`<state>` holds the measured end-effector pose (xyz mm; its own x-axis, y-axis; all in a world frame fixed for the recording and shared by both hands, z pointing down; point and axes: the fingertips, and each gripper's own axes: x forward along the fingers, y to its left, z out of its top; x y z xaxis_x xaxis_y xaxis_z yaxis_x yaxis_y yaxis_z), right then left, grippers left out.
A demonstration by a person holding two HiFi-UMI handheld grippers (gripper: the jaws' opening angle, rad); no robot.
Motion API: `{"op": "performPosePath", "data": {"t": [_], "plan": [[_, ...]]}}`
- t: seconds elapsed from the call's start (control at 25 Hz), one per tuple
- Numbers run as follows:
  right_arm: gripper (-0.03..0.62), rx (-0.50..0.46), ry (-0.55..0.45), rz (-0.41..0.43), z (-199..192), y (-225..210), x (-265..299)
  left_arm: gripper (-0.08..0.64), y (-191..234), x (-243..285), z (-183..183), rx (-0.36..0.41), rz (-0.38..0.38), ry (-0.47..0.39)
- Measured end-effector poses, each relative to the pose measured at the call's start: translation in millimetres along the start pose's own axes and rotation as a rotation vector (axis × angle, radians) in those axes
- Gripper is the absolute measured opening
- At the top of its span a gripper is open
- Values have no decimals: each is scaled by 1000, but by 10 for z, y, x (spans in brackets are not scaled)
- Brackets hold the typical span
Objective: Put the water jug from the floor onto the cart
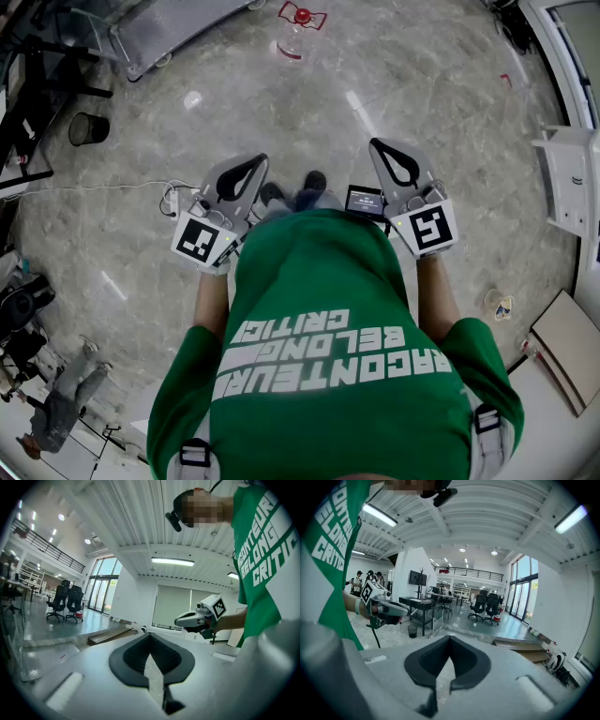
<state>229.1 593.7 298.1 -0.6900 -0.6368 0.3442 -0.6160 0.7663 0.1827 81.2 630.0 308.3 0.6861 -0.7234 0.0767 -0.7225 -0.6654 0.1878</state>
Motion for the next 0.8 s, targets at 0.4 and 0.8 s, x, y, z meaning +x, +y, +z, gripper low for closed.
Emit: {"op": "performPosePath", "data": {"t": [0.4,0.8], "plan": [[-8,36,-45,-61,-88,-149,-196,15,-28,159,116,-6,31,11],[-8,76,-63,-94,-233,-461,-349,15,-143,488,169,-7,18,42]]}}
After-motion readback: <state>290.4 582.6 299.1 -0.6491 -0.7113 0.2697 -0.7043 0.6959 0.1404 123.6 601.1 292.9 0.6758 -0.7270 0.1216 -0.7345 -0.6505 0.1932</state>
